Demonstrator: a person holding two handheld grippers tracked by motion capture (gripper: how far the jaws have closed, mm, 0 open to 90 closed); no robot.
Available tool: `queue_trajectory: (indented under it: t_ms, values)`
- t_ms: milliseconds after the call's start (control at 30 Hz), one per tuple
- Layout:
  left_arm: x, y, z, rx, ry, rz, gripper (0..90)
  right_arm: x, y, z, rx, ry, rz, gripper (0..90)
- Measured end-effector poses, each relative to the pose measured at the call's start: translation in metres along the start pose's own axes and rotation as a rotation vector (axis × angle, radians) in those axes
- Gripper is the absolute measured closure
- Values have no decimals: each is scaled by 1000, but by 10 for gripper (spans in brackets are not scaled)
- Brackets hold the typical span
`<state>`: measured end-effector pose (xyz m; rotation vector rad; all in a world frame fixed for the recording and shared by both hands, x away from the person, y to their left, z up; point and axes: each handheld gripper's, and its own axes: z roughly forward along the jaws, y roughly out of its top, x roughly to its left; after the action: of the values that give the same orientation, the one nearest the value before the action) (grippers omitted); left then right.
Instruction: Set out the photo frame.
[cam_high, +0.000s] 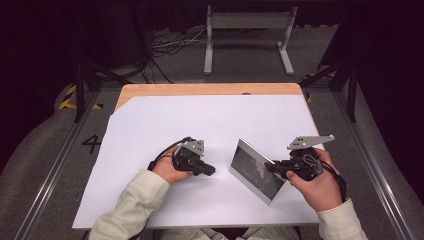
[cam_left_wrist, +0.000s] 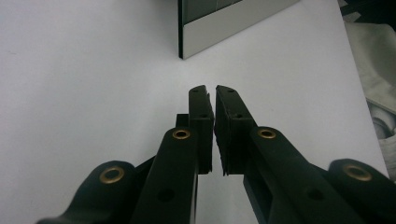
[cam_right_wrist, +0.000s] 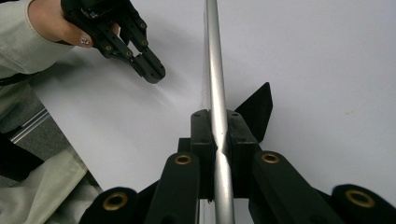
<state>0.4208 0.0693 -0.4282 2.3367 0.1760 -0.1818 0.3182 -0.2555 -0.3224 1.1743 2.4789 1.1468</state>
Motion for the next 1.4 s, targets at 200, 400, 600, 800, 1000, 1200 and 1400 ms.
queue_trajectory:
  t_ms: [200, 400, 600, 800, 1000, 1200, 1400]
  values:
    - [0, -2, -1, 0, 6, -11, 840, -1, 5, -4, -3, 10, -13, 841]
    - [-1, -9, -9, -16, 23, -50, 809, -5, 17, -12, -17, 19, -49, 841]
    - [-2, -19, -19, -54, 91, -99, 759, -9, 32, -12, -3, 38, -103, 841]
    - [-4, -27, -27, -74, 131, -131, 724, -9, 47, -9, 8, 54, -156, 841]
    - [-9, -40, -37, -87, 166, -165, 699, -10, 65, -6, 12, 78, -201, 841]
    - [-12, -47, -44, -103, 207, -193, 627, -12, 78, -2, 20, 105, -242, 841]
    - [-14, -55, -52, -114, 238, -224, 589, -17, 91, 5, 23, 143, -276, 840]
